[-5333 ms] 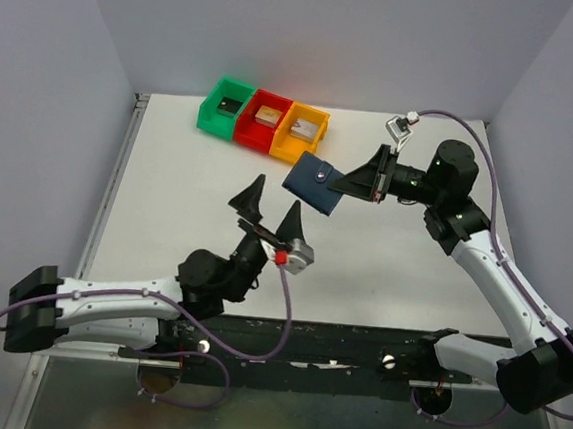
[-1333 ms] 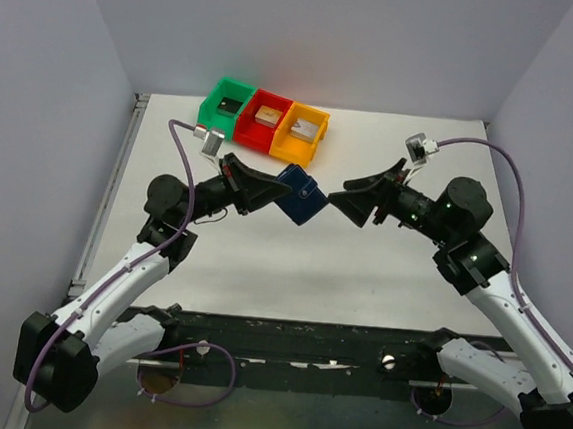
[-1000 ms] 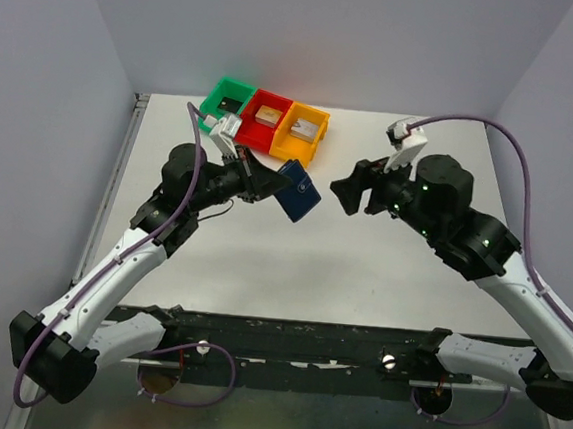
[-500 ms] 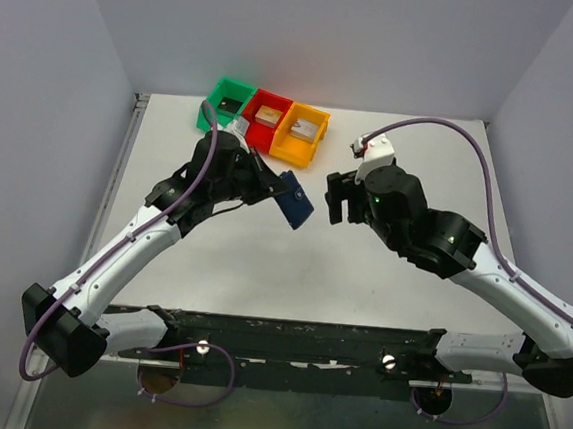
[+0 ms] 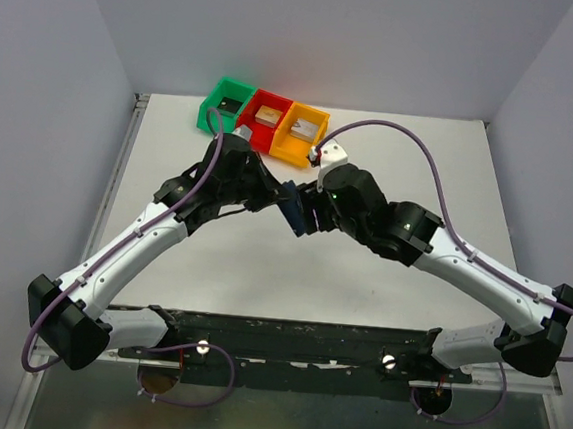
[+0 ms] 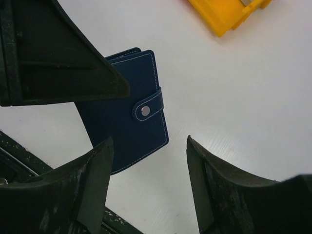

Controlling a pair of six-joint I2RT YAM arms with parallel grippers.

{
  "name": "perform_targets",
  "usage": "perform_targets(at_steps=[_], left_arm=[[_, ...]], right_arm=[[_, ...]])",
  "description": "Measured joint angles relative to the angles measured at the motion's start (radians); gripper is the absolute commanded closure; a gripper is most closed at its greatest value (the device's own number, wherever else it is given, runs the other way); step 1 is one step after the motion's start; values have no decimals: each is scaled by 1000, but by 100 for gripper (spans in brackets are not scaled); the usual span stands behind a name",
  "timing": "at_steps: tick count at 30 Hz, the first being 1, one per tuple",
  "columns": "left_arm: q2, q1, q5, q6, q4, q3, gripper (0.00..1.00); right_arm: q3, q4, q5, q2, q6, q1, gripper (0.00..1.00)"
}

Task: Take the credit cards out of the card holder
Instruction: Open the card holder.

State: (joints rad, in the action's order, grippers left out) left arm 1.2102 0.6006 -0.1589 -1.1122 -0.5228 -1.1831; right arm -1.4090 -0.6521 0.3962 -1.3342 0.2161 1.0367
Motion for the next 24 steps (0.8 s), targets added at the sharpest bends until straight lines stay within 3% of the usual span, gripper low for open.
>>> perform_targets(at_steps=[24], left_arm=[[-1,10,2,-10,-2,1,100]], right_arm=[[-71,-22,41,-133,21,3,47]])
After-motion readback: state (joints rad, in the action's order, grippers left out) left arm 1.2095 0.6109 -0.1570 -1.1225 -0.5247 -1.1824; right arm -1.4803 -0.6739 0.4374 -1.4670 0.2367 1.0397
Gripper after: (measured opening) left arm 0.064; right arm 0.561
